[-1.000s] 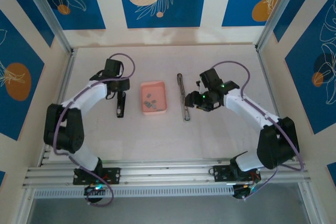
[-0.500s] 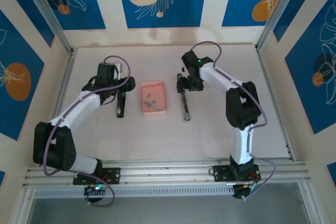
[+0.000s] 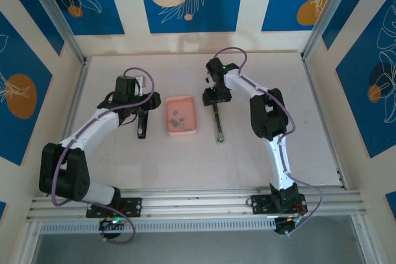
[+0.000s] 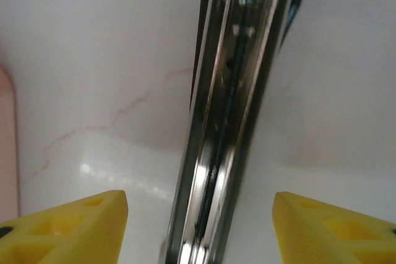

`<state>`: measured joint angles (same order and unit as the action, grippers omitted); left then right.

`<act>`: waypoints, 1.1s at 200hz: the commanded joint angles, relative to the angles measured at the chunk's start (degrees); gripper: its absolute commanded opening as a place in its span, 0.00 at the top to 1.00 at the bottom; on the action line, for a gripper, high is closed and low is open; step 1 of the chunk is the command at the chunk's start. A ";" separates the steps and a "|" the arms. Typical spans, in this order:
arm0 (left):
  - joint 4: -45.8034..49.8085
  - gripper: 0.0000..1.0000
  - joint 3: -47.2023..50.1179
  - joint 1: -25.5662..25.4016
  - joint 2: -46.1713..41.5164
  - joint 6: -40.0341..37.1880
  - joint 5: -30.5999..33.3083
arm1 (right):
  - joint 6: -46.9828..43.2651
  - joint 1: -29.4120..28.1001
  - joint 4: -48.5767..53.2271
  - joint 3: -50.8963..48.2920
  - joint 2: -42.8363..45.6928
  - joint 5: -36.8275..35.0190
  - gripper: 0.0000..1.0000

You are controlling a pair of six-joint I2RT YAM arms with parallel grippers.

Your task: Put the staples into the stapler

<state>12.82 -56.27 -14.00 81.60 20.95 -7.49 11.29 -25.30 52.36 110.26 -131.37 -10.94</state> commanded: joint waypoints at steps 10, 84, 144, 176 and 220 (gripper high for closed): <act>-1.33 0.31 0.93 0.20 0.02 0.52 -0.84 | -1.39 -0.06 1.60 4.92 -3.72 0.99 0.42; -0.96 0.31 0.14 0.20 0.61 -0.64 -0.58 | -1.36 0.34 0.40 7.00 -6.66 0.73 0.62; -2.05 0.32 -0.08 0.23 -0.17 -2.60 -3.26 | -1.18 -0.05 -8.13 -4.17 2.35 -0.51 0.71; -5.95 0.32 1.73 0.18 -1.73 -5.13 -7.99 | -2.26 -0.67 -16.04 -15.23 11.03 0.08 0.72; -17.91 0.32 7.81 0.06 -4.63 -6.81 -17.64 | -4.89 -1.44 -28.21 -31.68 23.21 3.88 0.74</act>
<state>3.68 -51.51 -14.00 79.70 16.40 -17.26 8.75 -26.26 33.15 84.47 -115.48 -11.00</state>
